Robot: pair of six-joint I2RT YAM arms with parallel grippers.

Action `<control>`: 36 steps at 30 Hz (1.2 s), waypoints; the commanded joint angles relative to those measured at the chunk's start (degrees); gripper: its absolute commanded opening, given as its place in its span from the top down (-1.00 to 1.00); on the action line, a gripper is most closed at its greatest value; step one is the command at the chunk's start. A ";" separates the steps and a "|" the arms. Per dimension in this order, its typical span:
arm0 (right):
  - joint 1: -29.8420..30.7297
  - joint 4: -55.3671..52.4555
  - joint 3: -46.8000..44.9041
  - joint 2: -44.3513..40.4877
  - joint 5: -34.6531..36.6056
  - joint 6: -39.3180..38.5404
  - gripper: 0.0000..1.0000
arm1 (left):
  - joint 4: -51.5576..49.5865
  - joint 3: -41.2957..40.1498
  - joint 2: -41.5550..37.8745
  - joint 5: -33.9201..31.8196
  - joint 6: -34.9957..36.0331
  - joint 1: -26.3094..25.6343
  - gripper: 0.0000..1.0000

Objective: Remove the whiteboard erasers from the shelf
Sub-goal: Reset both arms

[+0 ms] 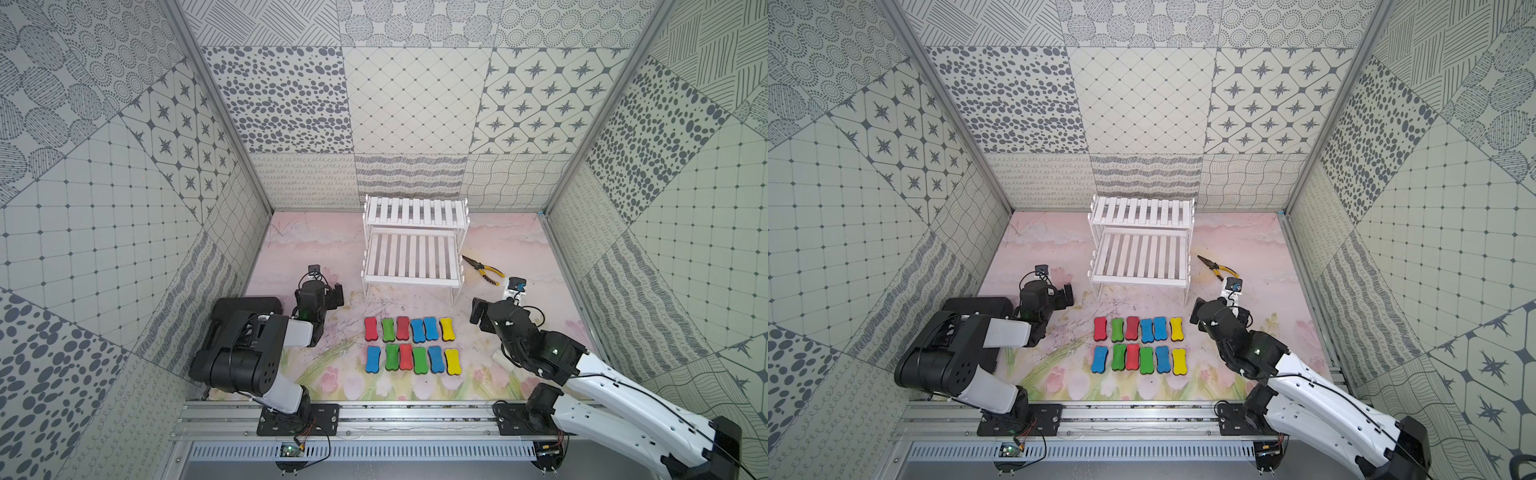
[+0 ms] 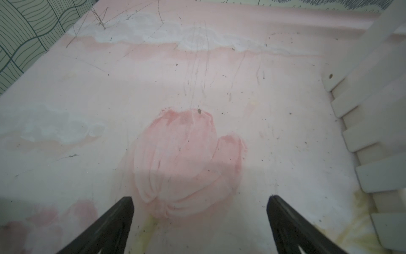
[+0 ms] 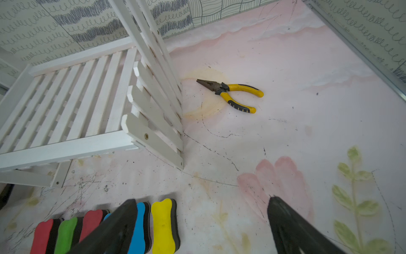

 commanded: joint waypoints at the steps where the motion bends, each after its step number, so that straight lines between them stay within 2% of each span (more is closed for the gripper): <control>1: -3.42 6.84 0.94 2.09 2.06 -5.40 -0.94 | 5.17 0.54 -0.13 1.55 0.83 0.34 -0.99; 7: -14.42 22.64 -2.68 6.75 -5.53 -15.20 -0.94 | 5.82 0.45 0.10 1.56 1.05 0.28 -0.99; 13: -21.15 40.56 -6.86 12.74 -7.35 -28.64 -0.95 | 5.88 0.46 0.11 1.56 1.03 0.29 -0.99; 20: -32.72 51.45 -10.05 16.51 -16.93 -32.62 -0.94 | 5.91 0.46 0.10 1.56 1.03 0.33 -0.99; 22: -34.25 57.20 -12.44 16.91 -17.97 -35.87 -0.94 | 5.90 0.54 0.13 1.52 1.00 0.32 -0.99; 25: -36.58 57.54 -13.23 18.16 -19.53 -36.95 -0.94 | 5.81 0.54 0.14 1.56 0.99 0.33 -0.99; 36: -37.81 77.75 -17.96 28.16 -18.86 -40.87 -0.94 | 5.86 0.57 0.16 1.56 1.04 0.29 -0.99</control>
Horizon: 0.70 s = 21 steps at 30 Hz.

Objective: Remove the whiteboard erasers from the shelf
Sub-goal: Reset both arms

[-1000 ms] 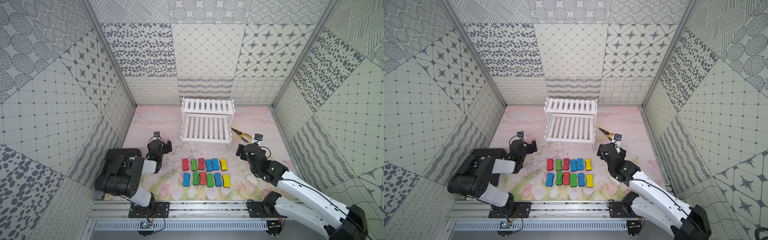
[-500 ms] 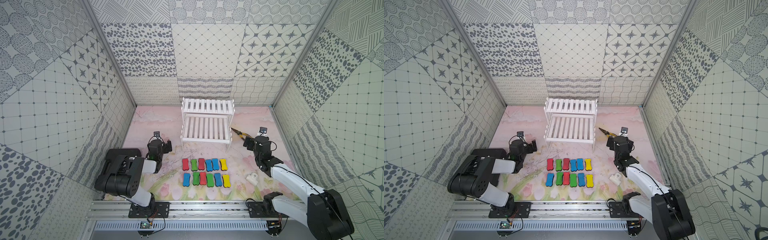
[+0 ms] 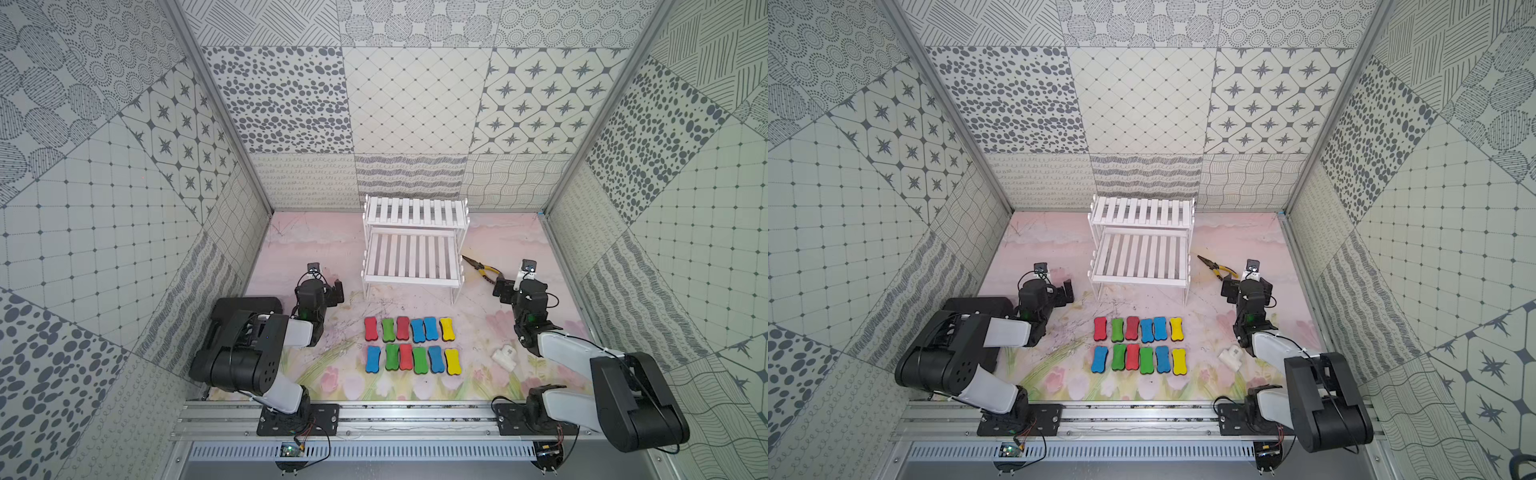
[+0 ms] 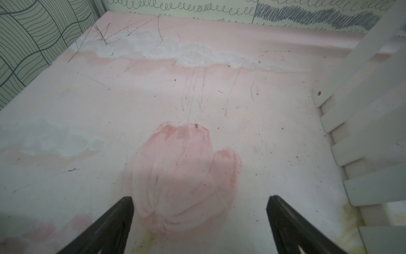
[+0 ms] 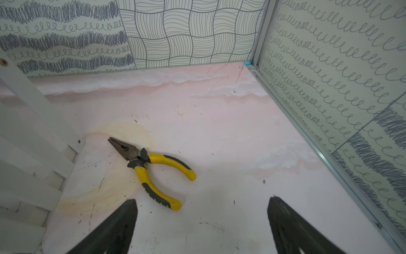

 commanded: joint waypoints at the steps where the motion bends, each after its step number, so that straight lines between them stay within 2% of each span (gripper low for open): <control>1: -0.29 13.59 -0.85 2.52 -0.59 -2.55 -0.94 | 3.77 0.44 0.01 1.08 1.06 0.12 -0.99; 5: -0.21 13.26 0.63 5.35 -3.20 -3.43 -0.95 | 3.77 0.44 -0.01 1.08 1.06 0.18 -0.99; 13: -0.04 25.45 -0.29 16.55 -3.00 -3.87 -0.94 | 3.83 0.44 -0.01 1.08 1.06 0.18 -0.99; 16: -1.01 17.08 2.74 15.24 -6.07 -3.33 -0.95 | 3.79 0.44 0.00 1.08 1.06 0.22 -0.99; 21: -3.04 14.60 4.04 15.30 -9.52 -2.01 -0.95 | 3.69 0.44 0.01 1.17 0.98 0.27 -0.99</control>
